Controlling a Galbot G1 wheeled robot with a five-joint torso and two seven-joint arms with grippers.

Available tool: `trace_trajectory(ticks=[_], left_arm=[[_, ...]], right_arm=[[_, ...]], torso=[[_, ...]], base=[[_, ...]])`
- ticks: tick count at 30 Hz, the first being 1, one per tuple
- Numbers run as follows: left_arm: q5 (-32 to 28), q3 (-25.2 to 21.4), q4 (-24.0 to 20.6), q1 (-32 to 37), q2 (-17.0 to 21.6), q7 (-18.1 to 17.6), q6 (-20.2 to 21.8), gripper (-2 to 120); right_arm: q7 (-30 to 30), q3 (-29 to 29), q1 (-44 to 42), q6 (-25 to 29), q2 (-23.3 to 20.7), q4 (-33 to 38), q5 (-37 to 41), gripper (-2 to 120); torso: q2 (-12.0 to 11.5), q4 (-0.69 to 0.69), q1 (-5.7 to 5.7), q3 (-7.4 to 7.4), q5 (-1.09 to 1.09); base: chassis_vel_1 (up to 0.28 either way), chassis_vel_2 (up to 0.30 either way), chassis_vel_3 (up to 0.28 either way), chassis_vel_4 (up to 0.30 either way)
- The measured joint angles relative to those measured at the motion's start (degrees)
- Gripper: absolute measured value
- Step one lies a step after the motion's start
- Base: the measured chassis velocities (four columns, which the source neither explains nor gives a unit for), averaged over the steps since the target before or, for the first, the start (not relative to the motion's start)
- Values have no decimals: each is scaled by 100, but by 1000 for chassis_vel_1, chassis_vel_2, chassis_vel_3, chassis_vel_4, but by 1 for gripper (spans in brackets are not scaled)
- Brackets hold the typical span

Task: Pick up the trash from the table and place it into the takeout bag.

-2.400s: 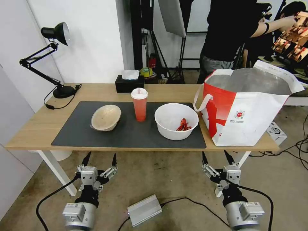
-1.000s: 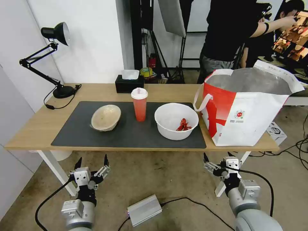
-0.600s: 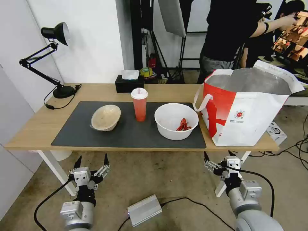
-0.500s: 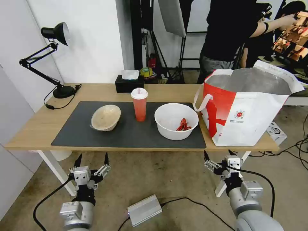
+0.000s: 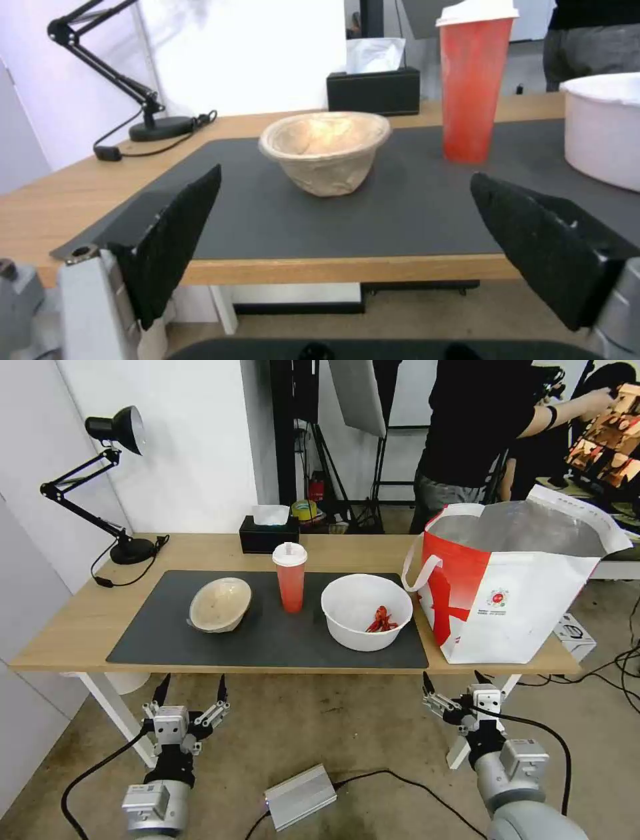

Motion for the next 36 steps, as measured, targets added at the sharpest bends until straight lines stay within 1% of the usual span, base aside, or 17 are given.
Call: trace_trajectory(ticks=[9, 13, 14, 16, 17, 20, 21, 25, 26, 29, 30, 31, 32, 33, 36], left_arm=[[3, -50, 16, -3, 3, -6, -5, 100], [2, -53, 26, -10, -4, -8, -5, 100], [2, -53, 26, -10, -4, -8, -5, 100], [2, -54, 41, -16, -6, -9, -5, 100], [2, -54, 41, -16, -6, -9, -5, 100], [2, -56, 48, -19, -15, -12, -4, 100], [2, -56, 48, -19, -15, -12, -4, 100], [34, -69, 46, -19, -41, -13, -4, 100], [34, -69, 46, -19, -41, -13, -4, 100], [82, -64, 42, -18, -80, -12, 5, 100], [144, -49, 42, -18, -143, -11, 8, 100], [161, -46, 42, -18, -162, -12, 8, 100], [161, -46, 42, -18, -162, -12, 8, 100], [186, -40, 42, -18, -184, -11, 9, 100], [218, -32, 37, -16, -202, -10, 9, 100]], right_arm=[[-176, -185, -35, 320, -103, 86, 87, 100], [-471, -217, -39, 622, -256, 153, 147, 100], [-471, -217, -39, 622, -256, 153, 147, 100], [-660, -206, -9, 823, -410, 206, 216, 100], [-660, -206, -9, 823, -410, 206, 216, 100], [-804, -181, 170, 940, -785, 296, 460, 100], [-804, -181, 170, 940, -785, 296, 460, 100], [-863, -97, 639, 950, -1576, 363, 1096, 100], [-863, -97, 639, 950, -1576, 363, 1096, 100], [-863, -10, 944, 964, -2175, 363, 1553, 100], [-907, 28, 1216, 1062, -2702, 292, 1902, 100], [-916, 28, 1305, 1076, -2820, 264, 1979, 100], [-916, 28, 1305, 1076, -2820, 264, 1979, 100], [-961, 28, 1465, 1093, -2980, 211, 2057, 100], [-1070, -6, 1882, 1109, -3281, 50, 2279, 100]], torso=[[0, 0, 0, 0, 0], [0, 0, 0, 0, 0], [0, 0, 0, 0, 0], [0, 0, 0, 0, 0], [0, 0, 0, 0, 0], [0, 0, 0, 0, 1], [0, 0, 0, 0, 1], [0, 0, 0, 0, 2], [0, 0, 0, 0, 2], [0, 0, 0, 0, 2], [0, 0, 0, 0, 2], [0, 0, 0, 0, 2], [0, 0, 0, 0, 2], [0, 0, 0, 0, 1], [0, -1, 0, 0, 2]], base=[[0, 0, 0, 0], [0, 0, 0, 0], [0, 0, 0, 0], [0, 0, 0, 0], [0, 0, 0, 0], [0, 0, 0, 0], [0, 0, 0, 0], [0, 0, 0, 0], [0, 0, 0, 0], [0, 0, 0, 0], [0, 0, 0, 0], [0, 0, 0, 0], [0, 0, 0, 0], [0, 0, 0, 0], [0, 0, 0, 0]])
